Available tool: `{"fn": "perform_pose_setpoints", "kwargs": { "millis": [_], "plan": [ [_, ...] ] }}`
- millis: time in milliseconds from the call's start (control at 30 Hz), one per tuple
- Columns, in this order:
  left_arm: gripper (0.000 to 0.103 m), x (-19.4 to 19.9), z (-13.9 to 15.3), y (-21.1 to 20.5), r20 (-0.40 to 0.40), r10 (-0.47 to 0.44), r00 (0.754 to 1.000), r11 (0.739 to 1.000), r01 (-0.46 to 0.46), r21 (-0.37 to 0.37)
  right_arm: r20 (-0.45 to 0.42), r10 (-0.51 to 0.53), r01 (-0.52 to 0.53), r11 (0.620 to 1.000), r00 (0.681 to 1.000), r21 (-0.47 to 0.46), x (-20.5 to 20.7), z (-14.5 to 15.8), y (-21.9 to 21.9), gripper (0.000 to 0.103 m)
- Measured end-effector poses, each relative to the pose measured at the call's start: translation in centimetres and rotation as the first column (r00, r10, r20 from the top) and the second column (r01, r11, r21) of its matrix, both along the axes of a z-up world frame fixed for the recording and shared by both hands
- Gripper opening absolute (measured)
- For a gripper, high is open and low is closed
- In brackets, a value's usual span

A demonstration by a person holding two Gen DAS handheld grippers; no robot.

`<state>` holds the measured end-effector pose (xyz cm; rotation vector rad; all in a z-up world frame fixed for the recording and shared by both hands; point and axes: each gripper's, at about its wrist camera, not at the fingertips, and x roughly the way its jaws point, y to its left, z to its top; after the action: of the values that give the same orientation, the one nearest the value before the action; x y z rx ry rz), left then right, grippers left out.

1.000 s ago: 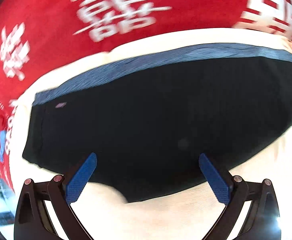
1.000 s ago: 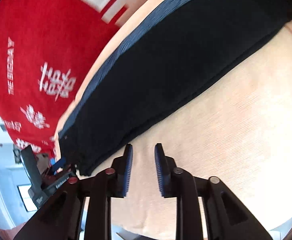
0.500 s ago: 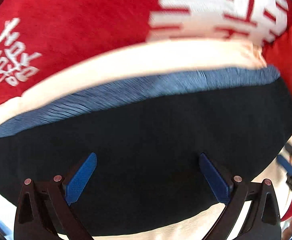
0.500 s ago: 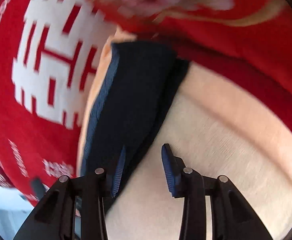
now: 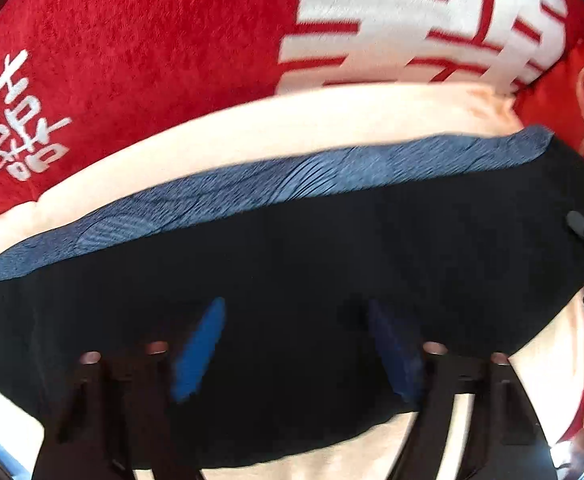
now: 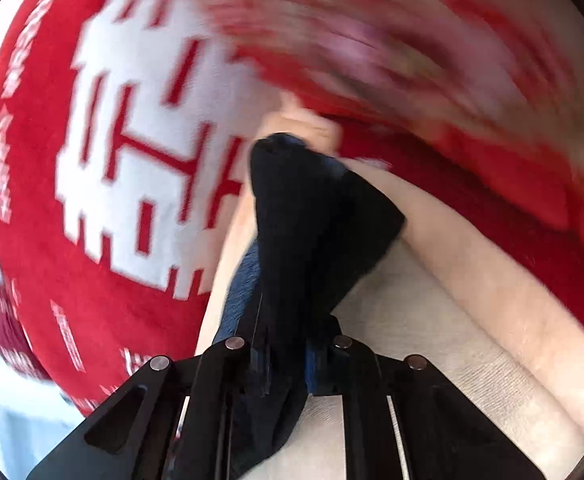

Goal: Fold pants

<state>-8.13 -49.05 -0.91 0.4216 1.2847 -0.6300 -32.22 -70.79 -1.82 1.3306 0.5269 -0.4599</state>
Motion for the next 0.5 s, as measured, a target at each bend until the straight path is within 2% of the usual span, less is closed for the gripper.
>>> {"fn": "perform_pose_setpoints", "kwargs": {
  "millis": [67, 133, 233, 267, 500],
  "plan": [
    [0.074, -0.3, 0.3, -0.7, -0.006, -0.001, 1.0, 1.0, 0.001, -0.028, -0.002, 0.06, -0.06, 0.995, 0.998, -0.08, 0.9, 2.5, 0.5, 0.013],
    [0.074, -1.3, -0.9, -1.5, -0.011, -0.033, 0.999, 0.999, 0.033, 0.002, 0.003, 0.095, -0.094, 0.988, 0.996, -0.124, 1.8, 4.2, 1.0, 0.013],
    [0.074, -2.5, -1.4, -1.3, 0.059, -0.032, 0.998, 0.999, 0.034, -0.031, -0.012, 0.154, -0.154, 0.971, 0.988, -0.183, 3.5, 6.2, 2.6, 0.013],
    [0.074, -2.5, -1.3, -1.3, 0.06, -0.029, 0.998, 0.999, 0.032, -0.04, -0.015, 0.173, -0.173, 0.964, 0.985, -0.203, 3.9, 6.8, 3.0, 0.013],
    [0.074, -2.4, -0.7, 0.6, 0.025, -0.071, 0.997, 0.992, 0.073, -0.103, -0.089, 0.313, -0.325, 0.889, 0.946, -0.324, 8.2, 10.9, 7.6, 0.013]
  ]
}}
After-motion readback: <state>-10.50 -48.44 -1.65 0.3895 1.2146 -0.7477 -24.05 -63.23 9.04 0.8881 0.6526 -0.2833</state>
